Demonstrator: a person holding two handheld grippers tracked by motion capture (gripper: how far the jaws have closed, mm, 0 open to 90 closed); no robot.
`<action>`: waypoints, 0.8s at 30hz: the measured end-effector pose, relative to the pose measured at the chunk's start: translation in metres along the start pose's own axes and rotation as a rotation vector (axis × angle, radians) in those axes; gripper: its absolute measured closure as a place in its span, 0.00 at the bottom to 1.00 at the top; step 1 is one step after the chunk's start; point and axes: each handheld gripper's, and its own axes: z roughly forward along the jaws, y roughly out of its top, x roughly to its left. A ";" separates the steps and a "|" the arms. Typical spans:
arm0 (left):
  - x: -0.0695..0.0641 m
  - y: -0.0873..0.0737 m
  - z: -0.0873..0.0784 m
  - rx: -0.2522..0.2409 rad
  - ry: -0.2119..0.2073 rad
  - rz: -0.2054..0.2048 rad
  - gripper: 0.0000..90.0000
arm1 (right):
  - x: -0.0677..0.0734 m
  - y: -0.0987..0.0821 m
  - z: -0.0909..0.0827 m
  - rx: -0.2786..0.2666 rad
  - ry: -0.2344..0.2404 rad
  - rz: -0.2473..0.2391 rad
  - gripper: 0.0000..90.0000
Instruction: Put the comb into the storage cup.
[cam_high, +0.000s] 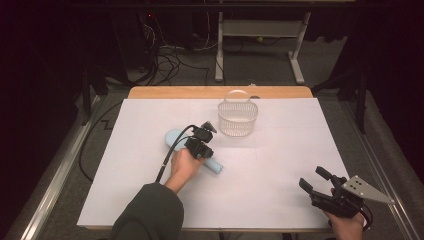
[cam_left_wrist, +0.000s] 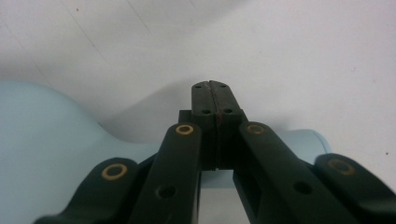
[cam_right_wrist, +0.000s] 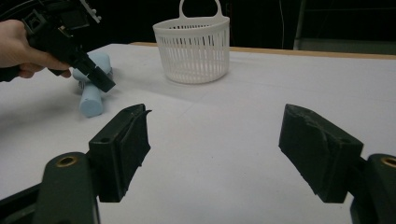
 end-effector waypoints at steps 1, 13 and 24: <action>-0.001 -0.001 0.000 0.001 -0.001 0.001 0.98 | 0.000 0.000 0.000 0.000 0.000 0.000 0.27; -0.013 -0.017 -0.004 -0.010 -0.013 0.035 0.98 | 0.000 0.000 0.000 0.000 -0.001 0.000 0.27; -0.017 -0.033 -0.010 -0.010 -0.016 0.055 0.98 | 0.001 0.000 0.000 0.002 -0.005 -0.001 0.27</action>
